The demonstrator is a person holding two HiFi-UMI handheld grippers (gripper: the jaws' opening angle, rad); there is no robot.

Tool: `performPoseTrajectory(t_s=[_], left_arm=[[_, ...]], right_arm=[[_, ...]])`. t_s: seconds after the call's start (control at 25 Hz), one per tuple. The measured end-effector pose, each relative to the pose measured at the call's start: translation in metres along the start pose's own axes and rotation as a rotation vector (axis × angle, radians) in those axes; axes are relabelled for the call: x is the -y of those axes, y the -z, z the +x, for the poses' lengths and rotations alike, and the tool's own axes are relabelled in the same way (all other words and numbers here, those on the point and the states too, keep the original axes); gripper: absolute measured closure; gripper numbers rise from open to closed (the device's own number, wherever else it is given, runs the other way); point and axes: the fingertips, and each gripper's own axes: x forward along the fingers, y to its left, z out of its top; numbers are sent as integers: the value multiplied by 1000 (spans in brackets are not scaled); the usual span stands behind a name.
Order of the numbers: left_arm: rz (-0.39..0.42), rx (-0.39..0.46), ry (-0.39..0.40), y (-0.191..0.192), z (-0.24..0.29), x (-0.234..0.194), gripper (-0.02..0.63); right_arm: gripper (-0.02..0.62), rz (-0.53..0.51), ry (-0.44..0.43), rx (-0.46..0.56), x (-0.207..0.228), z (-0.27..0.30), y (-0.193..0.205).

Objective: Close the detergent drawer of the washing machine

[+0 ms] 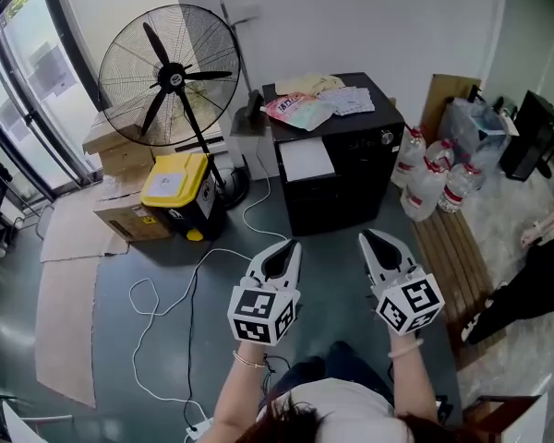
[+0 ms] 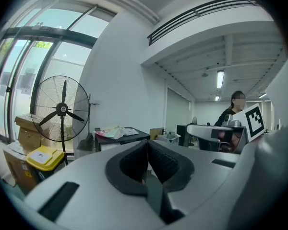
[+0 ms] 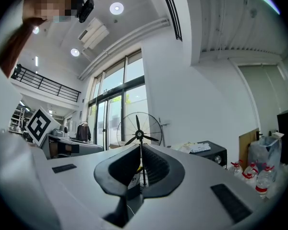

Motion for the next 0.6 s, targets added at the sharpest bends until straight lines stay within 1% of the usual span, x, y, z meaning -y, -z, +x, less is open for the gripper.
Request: performPoseTrajectory(t_s=[0.2,0.32,0.6], left_arm=[[-19,1,3,0,20,-15,578],[-30,-11,-1,5,37,-27,560],[-44,-42,-27,11,84,-58,552]], right_arm=[[552,10,-4,-18,12,20,7],[522,16,-1,-35,27,37,16],[520,36,-9,-60,63,79,29]])
